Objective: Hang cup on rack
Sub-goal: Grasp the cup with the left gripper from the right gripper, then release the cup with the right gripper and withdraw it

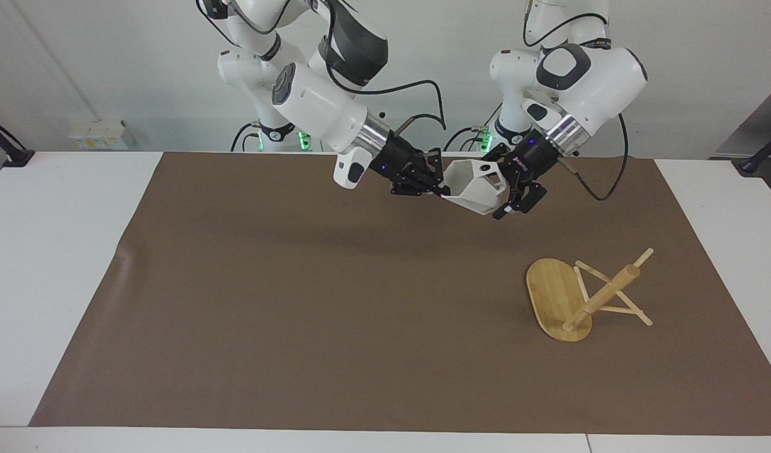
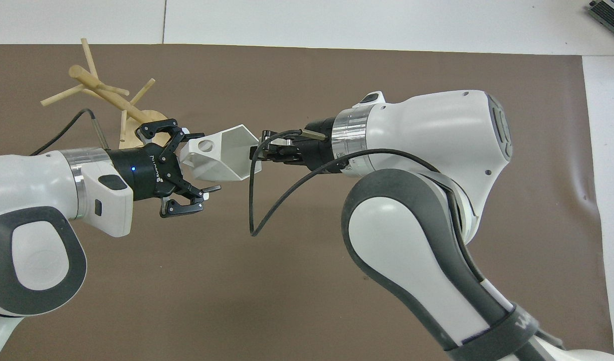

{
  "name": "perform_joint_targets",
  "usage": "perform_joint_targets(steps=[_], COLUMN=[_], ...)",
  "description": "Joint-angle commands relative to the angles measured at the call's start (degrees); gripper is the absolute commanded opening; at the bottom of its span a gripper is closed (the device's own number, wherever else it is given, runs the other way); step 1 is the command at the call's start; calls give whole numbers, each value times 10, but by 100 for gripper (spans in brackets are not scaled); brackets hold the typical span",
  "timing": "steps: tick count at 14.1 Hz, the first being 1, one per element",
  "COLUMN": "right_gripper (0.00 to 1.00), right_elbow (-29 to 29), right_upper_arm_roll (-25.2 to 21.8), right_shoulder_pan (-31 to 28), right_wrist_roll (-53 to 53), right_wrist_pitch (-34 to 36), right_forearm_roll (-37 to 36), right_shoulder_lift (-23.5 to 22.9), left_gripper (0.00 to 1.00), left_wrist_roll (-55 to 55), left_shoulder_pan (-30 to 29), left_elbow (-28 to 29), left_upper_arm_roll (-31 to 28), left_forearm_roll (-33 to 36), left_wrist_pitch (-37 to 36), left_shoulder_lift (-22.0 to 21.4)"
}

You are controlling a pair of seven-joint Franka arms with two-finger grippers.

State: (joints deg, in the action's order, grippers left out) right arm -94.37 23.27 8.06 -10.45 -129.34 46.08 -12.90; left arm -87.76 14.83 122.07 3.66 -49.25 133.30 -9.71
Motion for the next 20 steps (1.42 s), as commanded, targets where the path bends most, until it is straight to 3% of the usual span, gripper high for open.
perform_joint_targets(steps=[1,5,7,8,9,20], right_gripper=[0,0,0,0,0,0], right_elbow=[6,4,4,3,2,-1], right_upper_arm_roll=[8,8,8,8,7,7], right_shoulder_pan=[-4,-3,-3,-3,-3,-3], right_wrist_roll=[-19,-19,-25,-27,-28,-28], right_wrist_pitch=[1,6,6,7,7,6], right_forearm_roll=[-9,-9,-9,-9,-9,-11], right_shoulder_lift=[-5,-4,-4,-3,-3,-2], left_gripper=[100,100,35,12,0,0], left_wrist_roll=[-7,1,6,14,19,32], left_shoulder_pan=[13,13,14,14,14,13], left_elbow=[16,16,16,16,17,17], left_upper_arm_roll=[-5,-5,-5,-5,-5,-5], left_forearm_roll=[-17,-17,-17,-17,-17,-17], left_wrist_pitch=[18,20,20,20,19,16], left_shoulder_lift=[-11,-10,-10,-11,-10,-11])
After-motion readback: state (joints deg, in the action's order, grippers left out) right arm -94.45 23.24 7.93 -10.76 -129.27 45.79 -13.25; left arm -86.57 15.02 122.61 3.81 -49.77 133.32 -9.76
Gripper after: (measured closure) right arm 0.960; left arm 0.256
